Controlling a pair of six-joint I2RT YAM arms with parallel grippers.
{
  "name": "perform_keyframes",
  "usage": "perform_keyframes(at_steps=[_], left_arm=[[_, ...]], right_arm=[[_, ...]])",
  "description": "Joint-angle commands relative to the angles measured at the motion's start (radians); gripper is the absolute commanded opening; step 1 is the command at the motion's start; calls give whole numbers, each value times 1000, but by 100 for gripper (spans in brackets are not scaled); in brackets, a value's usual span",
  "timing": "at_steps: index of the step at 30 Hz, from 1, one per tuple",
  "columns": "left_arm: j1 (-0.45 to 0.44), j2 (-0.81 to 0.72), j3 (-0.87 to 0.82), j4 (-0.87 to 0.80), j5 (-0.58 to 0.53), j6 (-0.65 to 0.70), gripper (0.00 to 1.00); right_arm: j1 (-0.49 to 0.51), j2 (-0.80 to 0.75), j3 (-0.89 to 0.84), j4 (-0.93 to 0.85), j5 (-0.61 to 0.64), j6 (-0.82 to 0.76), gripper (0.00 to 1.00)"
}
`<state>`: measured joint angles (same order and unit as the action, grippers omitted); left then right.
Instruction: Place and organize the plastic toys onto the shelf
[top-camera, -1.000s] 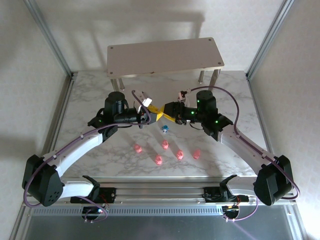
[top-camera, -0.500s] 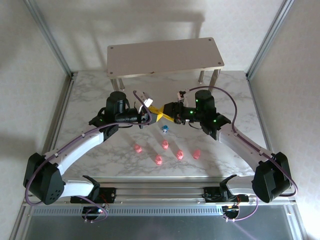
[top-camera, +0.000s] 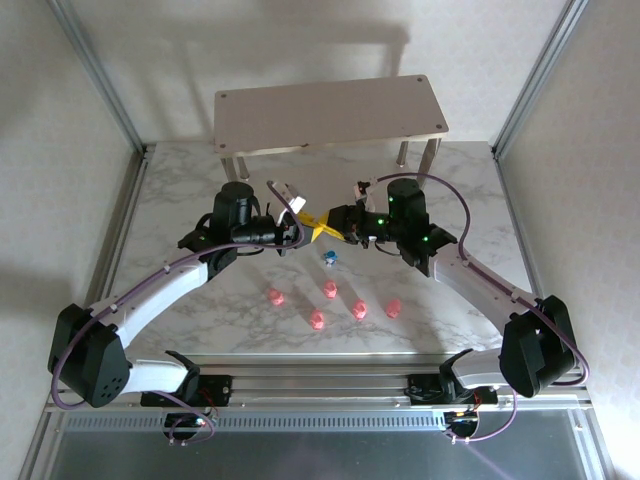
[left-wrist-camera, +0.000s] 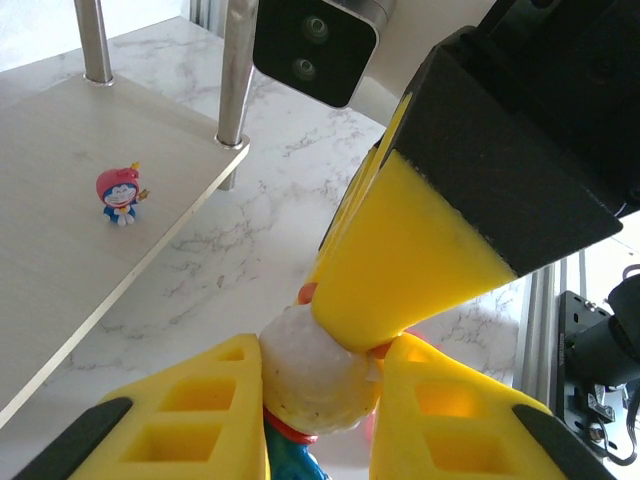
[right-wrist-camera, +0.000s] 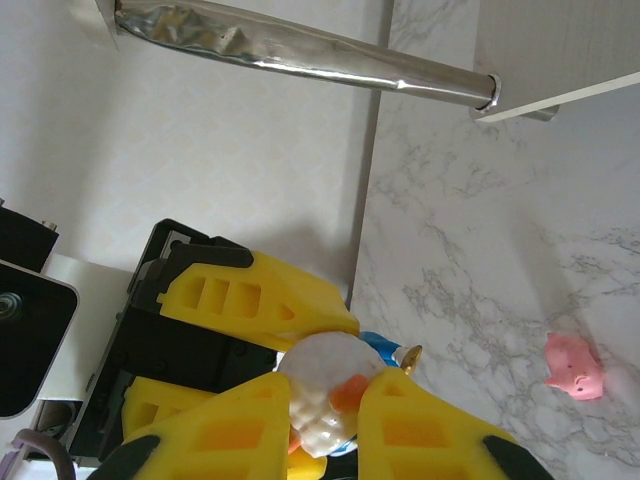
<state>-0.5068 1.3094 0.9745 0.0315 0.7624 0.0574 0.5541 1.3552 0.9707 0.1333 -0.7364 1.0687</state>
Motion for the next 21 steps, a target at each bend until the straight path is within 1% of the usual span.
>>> perform_keyframes(at_steps=[1,3,6,8,9,13,16,18,21], left_arm=[[-24,12,49,32,66,1,27],[-24,14,50,31,63,1,32],[-24,10,51,31,59,1,36],[-24,5,52,33,55,-1,46],[-24,2,50,33,53,-1,48],[-24,1,50,36,55,-2,49],[-24,1,49,41,45,-5,47],[-25,2,48,37,26,-5,41],[-24,-18,50,22,-26,-11,35]], right_arm=[[21,-6,45,25,-41,-40,6],[22,-17,53,-3,-26,-61,5],[22,-25,67,-49,-5,-92,5],[22,-27,74,-72,8,-108,5],[22,-30,78,-86,17,-119,5],[22,-35,87,-128,46,-148,4],[23,-36,88,-135,53,-156,4],[21,-35,93,-155,64,-171,4],[21,-52,113,-247,106,-229,4]])
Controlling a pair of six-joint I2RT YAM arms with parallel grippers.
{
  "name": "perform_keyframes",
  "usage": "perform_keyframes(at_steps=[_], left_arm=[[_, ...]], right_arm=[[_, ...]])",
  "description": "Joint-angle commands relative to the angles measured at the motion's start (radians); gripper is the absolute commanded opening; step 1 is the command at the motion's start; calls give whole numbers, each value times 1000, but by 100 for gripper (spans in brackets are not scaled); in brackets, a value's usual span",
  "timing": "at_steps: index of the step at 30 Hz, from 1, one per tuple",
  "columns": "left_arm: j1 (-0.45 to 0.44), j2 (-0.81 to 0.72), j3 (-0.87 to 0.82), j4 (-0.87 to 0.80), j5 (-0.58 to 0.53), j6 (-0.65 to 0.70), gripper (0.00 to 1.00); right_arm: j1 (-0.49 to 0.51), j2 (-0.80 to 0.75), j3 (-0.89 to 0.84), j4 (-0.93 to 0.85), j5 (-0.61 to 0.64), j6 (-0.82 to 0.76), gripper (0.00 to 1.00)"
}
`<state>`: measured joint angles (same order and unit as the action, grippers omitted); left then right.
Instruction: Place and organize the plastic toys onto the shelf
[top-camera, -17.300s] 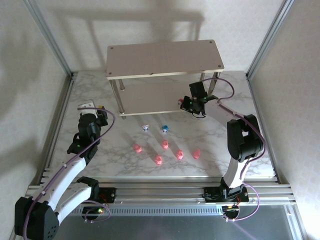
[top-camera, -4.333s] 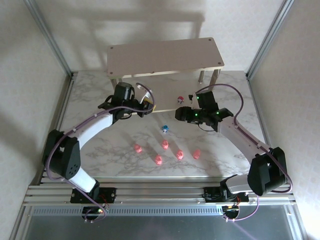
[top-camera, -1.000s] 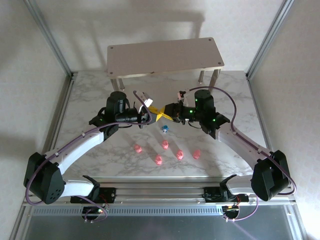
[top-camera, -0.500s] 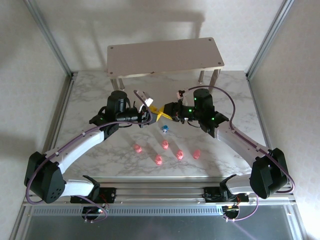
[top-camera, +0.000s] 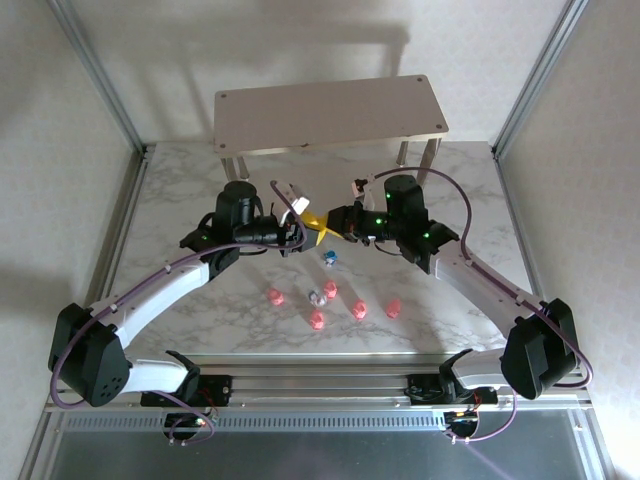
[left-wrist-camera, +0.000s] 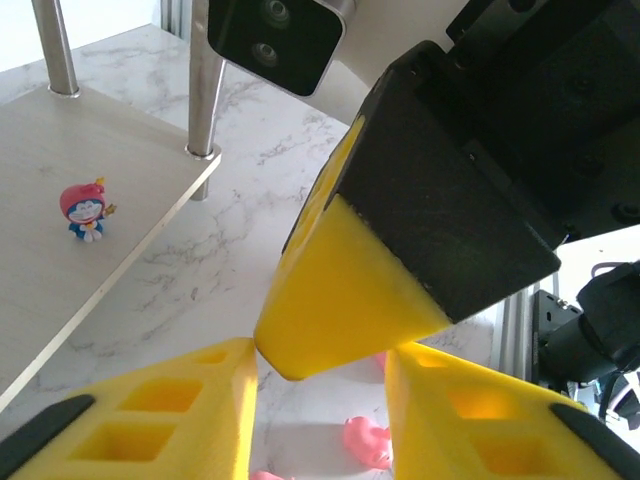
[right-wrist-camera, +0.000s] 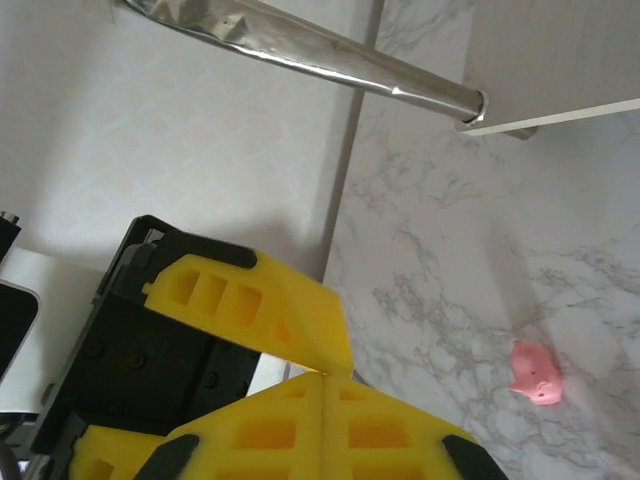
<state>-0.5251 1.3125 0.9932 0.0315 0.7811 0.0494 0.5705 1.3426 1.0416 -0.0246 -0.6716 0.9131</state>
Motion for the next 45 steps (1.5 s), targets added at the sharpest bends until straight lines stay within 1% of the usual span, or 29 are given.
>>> perform_keyframes(at_steps=[1,3,5,7,9,13,14,15,17,19,22,24,27,29,32,34,38,41,45], left_arm=[[-6,-34,32,14,-70,-5,34],[-6,-62,20,-1,-125,0,34],[-6,-83,5,-15,-187,3,37],[-6,-88,0,-47,-223,6,38],[-10,-92,-16,-65,-239,2,39],[-22,-108,-62,-62,-296,-16,41],[-26,-108,-72,-64,-319,-25,41],[-32,-108,-83,-62,-350,-37,42],[-42,-111,-114,-47,-417,-69,43],[-42,-123,-154,-24,-474,-111,42],[-42,-175,-234,28,-575,-196,42],[-42,-228,-285,40,-684,-260,42],[-37,-313,-337,10,-827,-319,43],[-21,-367,-357,-14,-869,-334,45],[28,-423,-363,-64,-860,-335,46],[78,-443,-368,-84,-813,-333,46],[177,-478,-403,-72,-703,-334,46],[212,-485,-416,-65,-672,-321,46],[233,-466,-415,-64,-651,-300,46]], right_arm=[[5,-47,52,-131,62,-97,4],[6,-64,74,-230,122,-164,4],[6,-71,97,-326,190,-228,6],[6,-79,104,-404,263,-277,12],[6,-91,103,-483,353,-324,20],[11,-105,94,-598,473,-386,29],[15,-104,90,-622,492,-398,42],[24,-101,88,-642,513,-409,50],[54,-86,86,-667,559,-426,56],[94,-56,94,-680,615,-439,57],[171,14,125,-691,729,-449,57],[245,78,161,-705,815,-434,57],[289,171,198,-705,892,-382,57],[302,220,206,-677,915,-355,58],[310,299,230,-642,929,-320,57],[313,349,253,-637,940,-303,57],[315,430,300,-633,955,-278,57],[314,466,317,-604,935,-260,60],[312,518,365,-630,962,-245,60]])
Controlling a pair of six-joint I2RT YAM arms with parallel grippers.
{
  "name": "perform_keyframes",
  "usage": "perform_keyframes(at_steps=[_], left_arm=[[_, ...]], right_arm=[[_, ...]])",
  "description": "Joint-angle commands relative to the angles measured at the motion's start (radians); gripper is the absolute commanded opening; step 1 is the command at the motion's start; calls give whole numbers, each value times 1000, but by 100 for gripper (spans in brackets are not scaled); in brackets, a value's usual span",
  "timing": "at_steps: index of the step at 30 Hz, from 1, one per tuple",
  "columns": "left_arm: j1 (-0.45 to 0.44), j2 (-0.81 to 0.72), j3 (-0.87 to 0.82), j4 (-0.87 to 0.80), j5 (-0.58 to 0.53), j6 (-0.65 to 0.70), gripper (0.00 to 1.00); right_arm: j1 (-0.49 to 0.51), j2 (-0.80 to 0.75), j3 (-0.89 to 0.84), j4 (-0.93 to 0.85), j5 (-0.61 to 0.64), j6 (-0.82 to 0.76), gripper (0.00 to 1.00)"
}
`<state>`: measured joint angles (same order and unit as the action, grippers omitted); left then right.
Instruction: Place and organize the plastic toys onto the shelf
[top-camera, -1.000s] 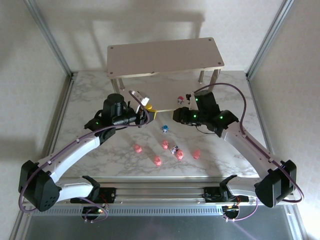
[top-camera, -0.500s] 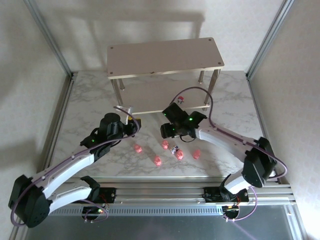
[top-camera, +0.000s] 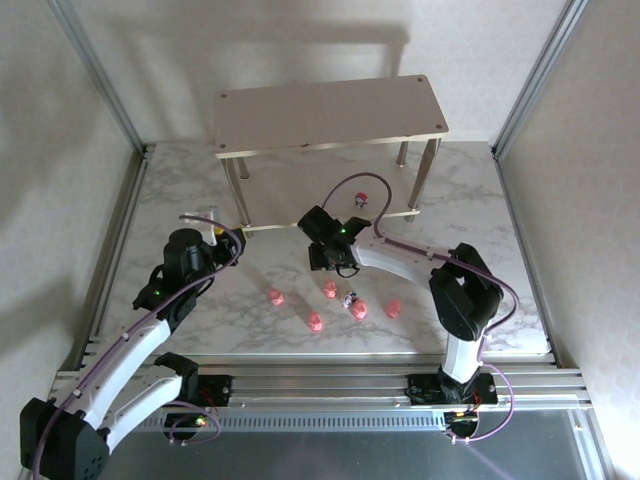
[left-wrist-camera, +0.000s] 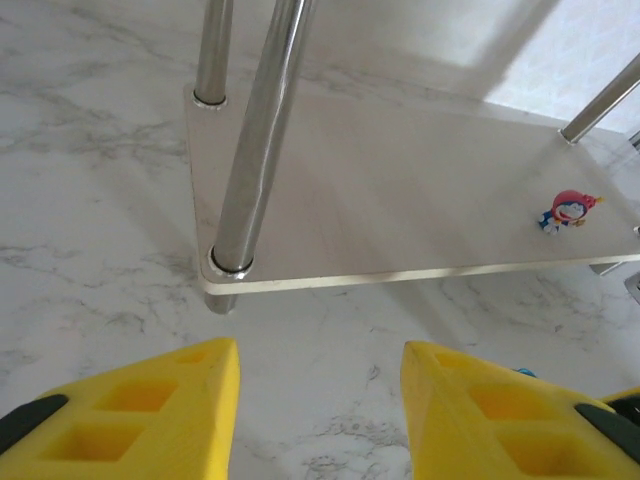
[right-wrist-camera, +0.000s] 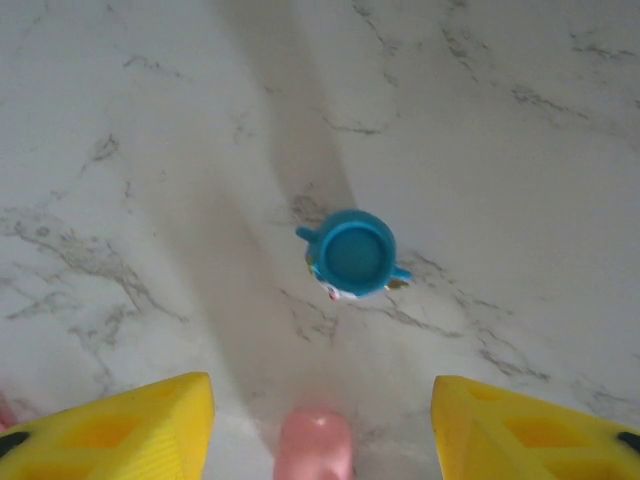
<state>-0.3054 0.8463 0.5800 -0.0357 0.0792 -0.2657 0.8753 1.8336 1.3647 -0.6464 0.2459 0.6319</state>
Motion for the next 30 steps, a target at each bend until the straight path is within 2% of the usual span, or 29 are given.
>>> perform_keyframes(at_steps=[1,9,30], left_arm=[[18,5,-3,5,56,18,46],[60,18,-12,27,96,22,46],[113,29,-31,62,132,19,46]], right_arm=[[7,39,50,-6,45,38,60],[-20,102,90,-36,79,79,57],[-58,157,86,-4,22,90,44]])
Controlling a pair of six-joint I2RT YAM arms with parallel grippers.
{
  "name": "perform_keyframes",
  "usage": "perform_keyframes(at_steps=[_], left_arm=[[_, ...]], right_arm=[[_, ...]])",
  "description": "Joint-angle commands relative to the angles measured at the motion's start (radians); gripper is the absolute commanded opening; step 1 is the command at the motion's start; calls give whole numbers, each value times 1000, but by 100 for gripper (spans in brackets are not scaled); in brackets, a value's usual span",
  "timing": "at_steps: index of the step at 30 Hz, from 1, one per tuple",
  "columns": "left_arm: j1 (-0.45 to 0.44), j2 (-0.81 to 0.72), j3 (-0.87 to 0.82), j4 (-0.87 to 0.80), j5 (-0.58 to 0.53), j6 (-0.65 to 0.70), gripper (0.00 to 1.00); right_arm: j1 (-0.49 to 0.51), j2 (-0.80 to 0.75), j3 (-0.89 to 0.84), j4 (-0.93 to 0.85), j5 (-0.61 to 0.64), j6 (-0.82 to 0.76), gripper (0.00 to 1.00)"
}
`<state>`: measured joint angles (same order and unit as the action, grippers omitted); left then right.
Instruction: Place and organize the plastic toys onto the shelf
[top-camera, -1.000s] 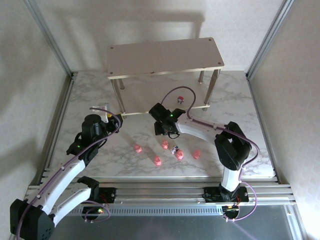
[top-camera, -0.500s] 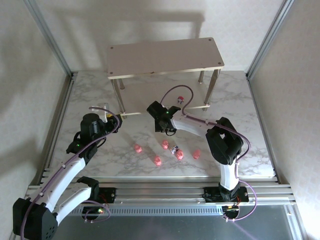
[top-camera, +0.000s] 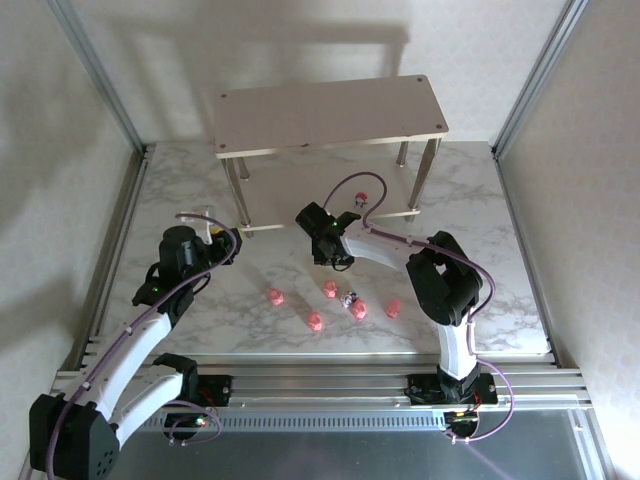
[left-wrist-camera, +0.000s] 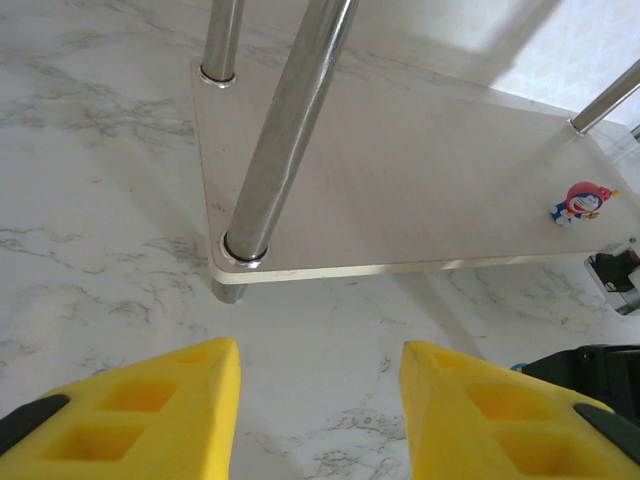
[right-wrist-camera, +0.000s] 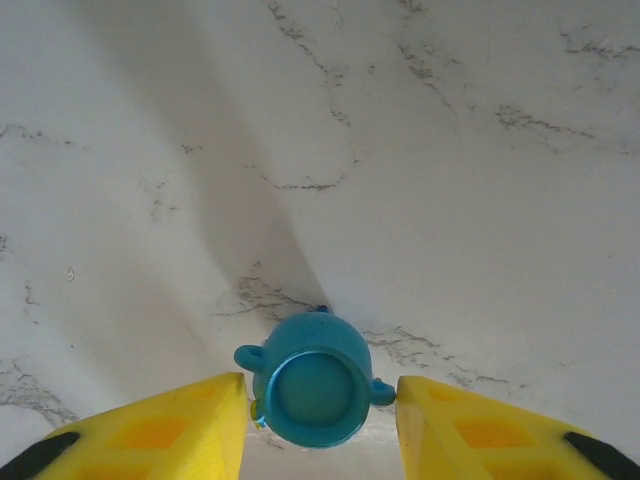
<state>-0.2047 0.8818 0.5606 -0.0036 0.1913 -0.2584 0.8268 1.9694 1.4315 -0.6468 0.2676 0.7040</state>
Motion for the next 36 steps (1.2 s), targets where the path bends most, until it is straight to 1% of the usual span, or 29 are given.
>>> perform_keyframes(at_steps=[1,5,9,12,16,17,19,23,28,32,36], left_arm=[[13,-7,-11,30,20,11,46],[18,-9,-12,31,19,11,45],[22,-10,-14,30,17,11,45],[25,-10,-16,31,16,11,45],[28,-10,-16,30,16,10,45],[28,-10,-16,29,16,10,45],[30,-9,-16,31,18,10,45],[34,-9,-14,31,20,9,45],[38,-3,-10,31,27,8,45],[41,0,-8,33,33,8,45],[44,0,-6,33,40,7,45]], right_arm=[[-11,24,19,0,-3,17,44],[-15,37,25,6,-17,15,43],[-17,42,21,9,-15,7,40],[-22,47,19,12,-19,-4,35],[-23,49,9,25,-34,-21,26],[-23,49,8,26,-34,-24,22],[-24,44,4,27,-36,-34,19],[-23,28,0,24,-30,-73,17],[-23,-12,23,-26,2,-134,15],[-23,-18,94,-98,18,-202,15],[-23,-4,200,-173,42,-306,15]])
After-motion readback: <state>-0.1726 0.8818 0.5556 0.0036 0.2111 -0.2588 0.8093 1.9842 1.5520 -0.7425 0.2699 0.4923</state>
